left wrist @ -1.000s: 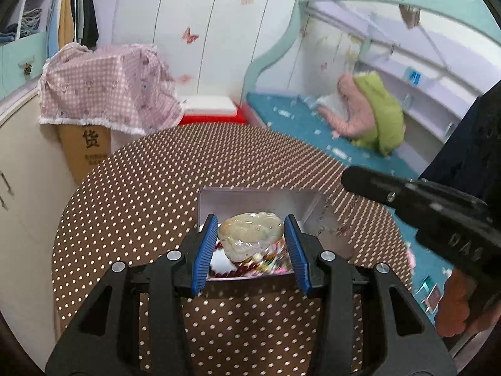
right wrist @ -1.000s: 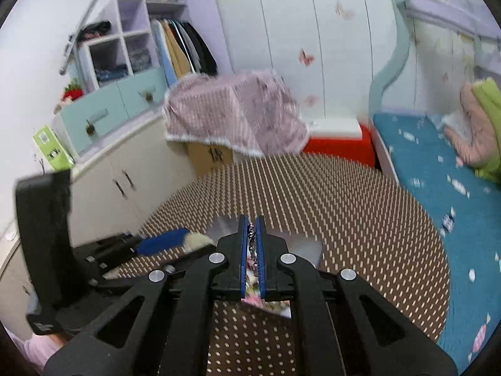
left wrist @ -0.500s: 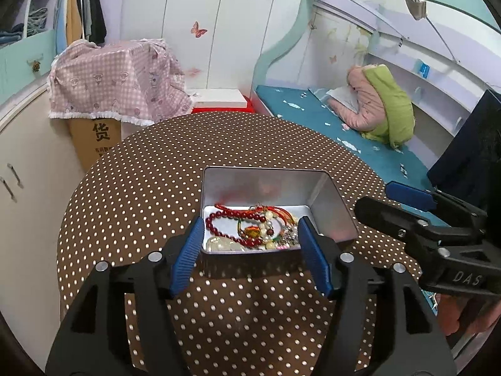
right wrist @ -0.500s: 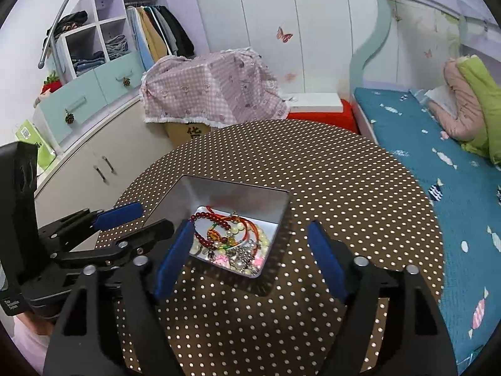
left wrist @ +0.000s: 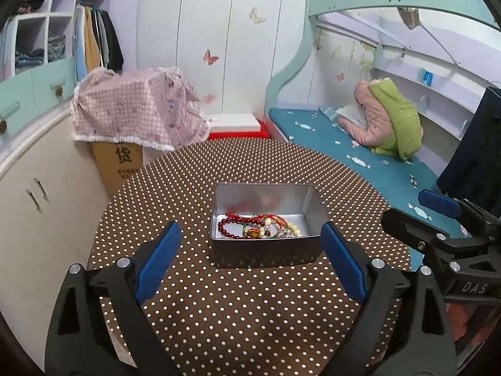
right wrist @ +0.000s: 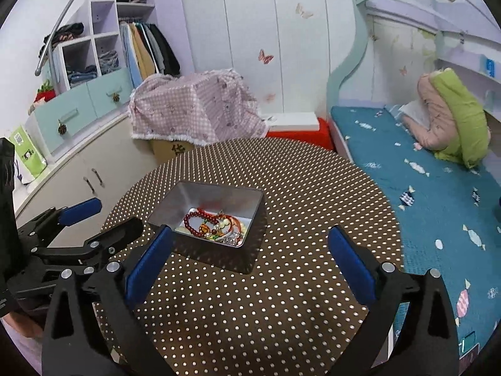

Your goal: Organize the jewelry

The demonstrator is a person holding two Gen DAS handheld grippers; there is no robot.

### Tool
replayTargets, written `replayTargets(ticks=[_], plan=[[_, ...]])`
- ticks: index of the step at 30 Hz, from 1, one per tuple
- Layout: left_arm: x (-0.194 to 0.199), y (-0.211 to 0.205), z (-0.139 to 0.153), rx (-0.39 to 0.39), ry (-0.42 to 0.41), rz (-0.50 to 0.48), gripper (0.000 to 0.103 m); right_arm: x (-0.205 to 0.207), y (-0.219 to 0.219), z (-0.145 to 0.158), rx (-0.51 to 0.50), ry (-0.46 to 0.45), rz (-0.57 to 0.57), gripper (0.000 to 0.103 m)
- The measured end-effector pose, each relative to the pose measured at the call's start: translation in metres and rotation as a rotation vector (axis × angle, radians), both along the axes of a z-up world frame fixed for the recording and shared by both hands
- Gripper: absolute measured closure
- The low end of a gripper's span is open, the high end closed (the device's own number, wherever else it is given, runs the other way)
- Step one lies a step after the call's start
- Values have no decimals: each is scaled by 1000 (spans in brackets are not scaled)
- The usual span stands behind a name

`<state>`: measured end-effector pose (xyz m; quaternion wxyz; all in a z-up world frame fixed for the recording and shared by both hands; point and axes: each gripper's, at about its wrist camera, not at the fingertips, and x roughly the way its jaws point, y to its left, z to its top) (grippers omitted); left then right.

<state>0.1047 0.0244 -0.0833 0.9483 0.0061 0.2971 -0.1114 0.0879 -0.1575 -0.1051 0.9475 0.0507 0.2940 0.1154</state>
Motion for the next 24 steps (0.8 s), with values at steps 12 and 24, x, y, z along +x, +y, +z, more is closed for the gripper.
replayTargets(ticks=[12, 24], plan=[[-48, -9, 48, 28, -126, 54, 5, -43, -8, 33, 1, -133, -26, 8], [-62, -10, 63, 18, -164, 59, 5, -53, -13, 44, -4, -186, -39, 8]])
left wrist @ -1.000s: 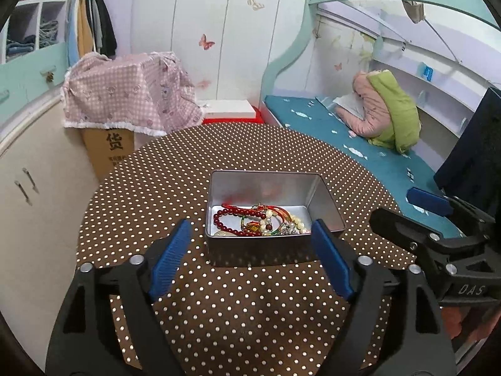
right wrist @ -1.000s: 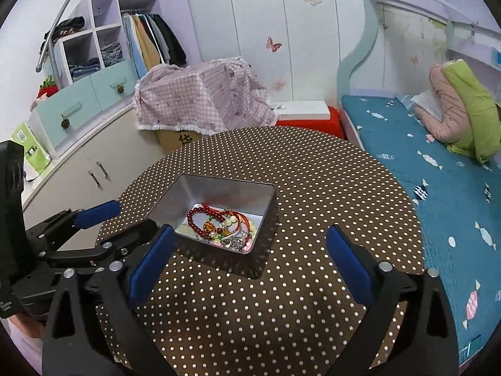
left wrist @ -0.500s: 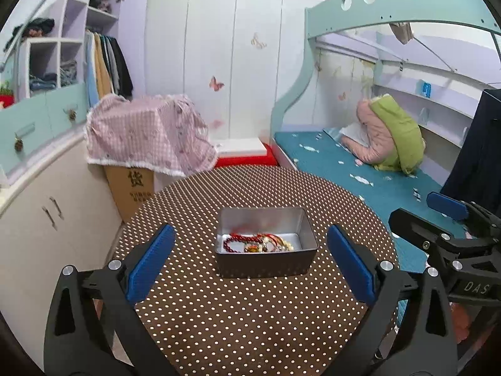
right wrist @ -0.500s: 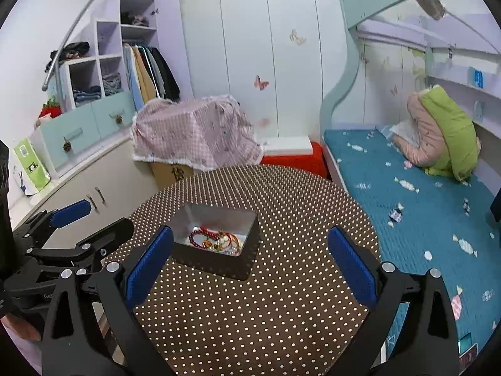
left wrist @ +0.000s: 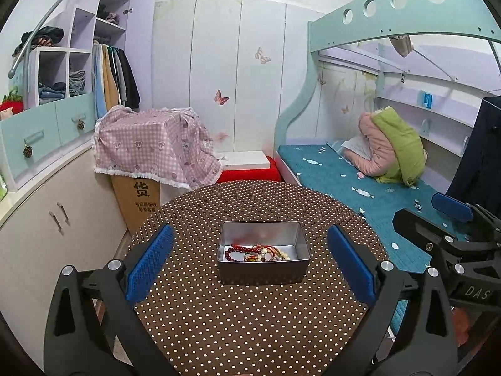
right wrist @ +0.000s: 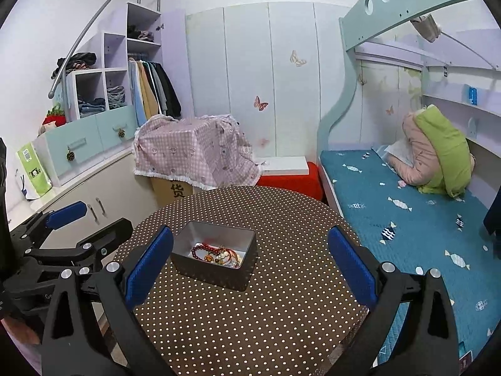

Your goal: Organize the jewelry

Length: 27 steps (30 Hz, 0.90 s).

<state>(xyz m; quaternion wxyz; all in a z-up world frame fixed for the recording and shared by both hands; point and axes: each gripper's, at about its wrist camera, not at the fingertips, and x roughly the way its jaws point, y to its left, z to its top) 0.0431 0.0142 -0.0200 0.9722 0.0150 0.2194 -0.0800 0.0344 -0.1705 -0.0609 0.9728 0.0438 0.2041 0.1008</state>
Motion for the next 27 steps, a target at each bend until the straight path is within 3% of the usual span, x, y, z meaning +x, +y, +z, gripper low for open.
replayTargets(ticks=[27], plan=[[-14, 10, 13, -13, -49, 19, 5, -16, 3, 11, -11, -37, -8, 8]])
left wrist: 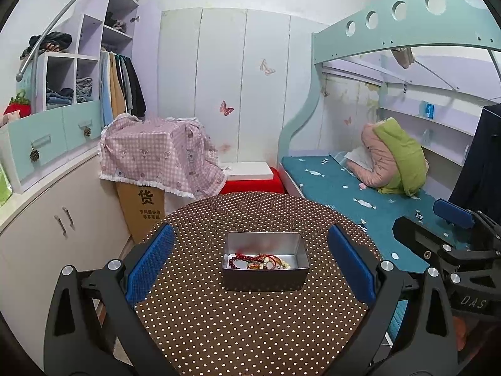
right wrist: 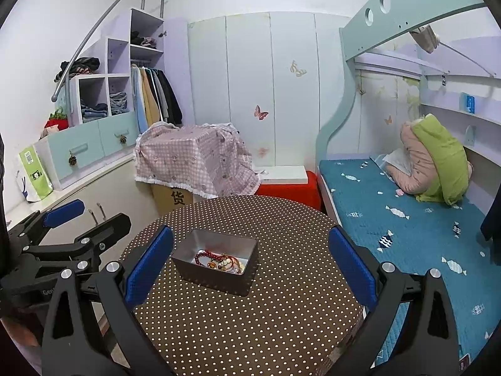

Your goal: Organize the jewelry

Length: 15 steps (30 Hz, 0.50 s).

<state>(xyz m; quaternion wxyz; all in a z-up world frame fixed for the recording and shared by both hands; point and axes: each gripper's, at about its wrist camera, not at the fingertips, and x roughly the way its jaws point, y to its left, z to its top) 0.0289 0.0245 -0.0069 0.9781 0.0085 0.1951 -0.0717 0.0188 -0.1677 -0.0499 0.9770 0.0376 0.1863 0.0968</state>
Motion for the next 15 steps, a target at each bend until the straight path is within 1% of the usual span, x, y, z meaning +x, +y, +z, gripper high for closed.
replayTargets(ticks=[15], plan=[[-8, 11, 0, -11, 1, 0, 5, -2, 5, 5, -16, 1, 3, 8]])
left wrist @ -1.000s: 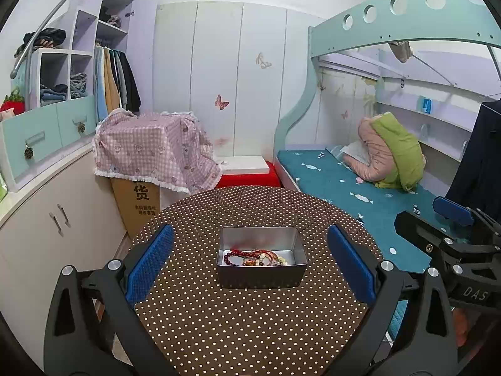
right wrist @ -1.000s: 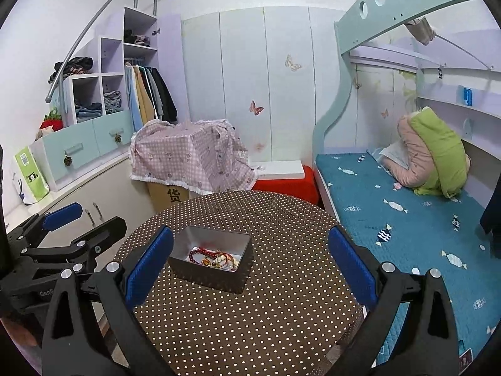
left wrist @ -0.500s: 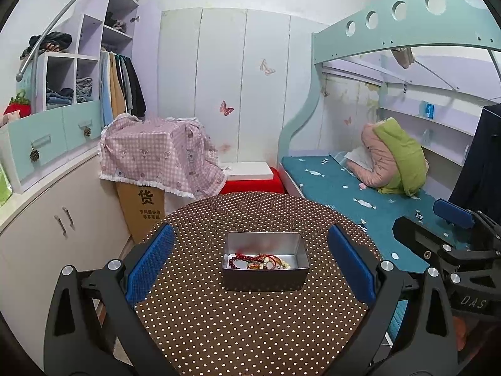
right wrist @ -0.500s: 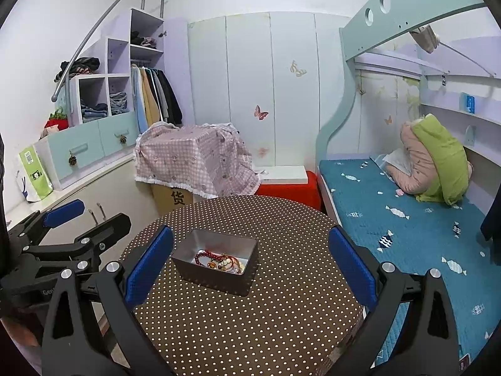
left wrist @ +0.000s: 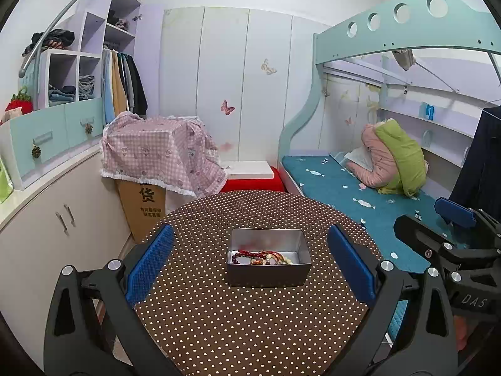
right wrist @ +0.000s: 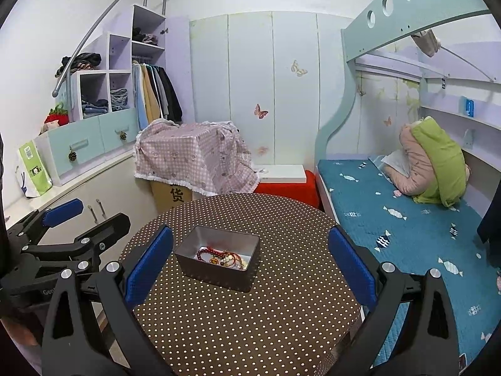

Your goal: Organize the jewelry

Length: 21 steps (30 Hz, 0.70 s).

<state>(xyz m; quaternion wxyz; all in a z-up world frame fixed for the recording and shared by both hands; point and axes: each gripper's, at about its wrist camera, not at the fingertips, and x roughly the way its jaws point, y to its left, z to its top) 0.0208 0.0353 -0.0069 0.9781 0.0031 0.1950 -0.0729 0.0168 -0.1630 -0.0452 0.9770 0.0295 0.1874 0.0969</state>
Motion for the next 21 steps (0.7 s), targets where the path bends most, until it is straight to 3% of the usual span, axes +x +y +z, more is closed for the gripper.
replayTargets(ticks=[21], plan=[[-6, 8, -4, 4, 23, 5, 5, -3, 12, -3, -40, 27, -28, 8]])
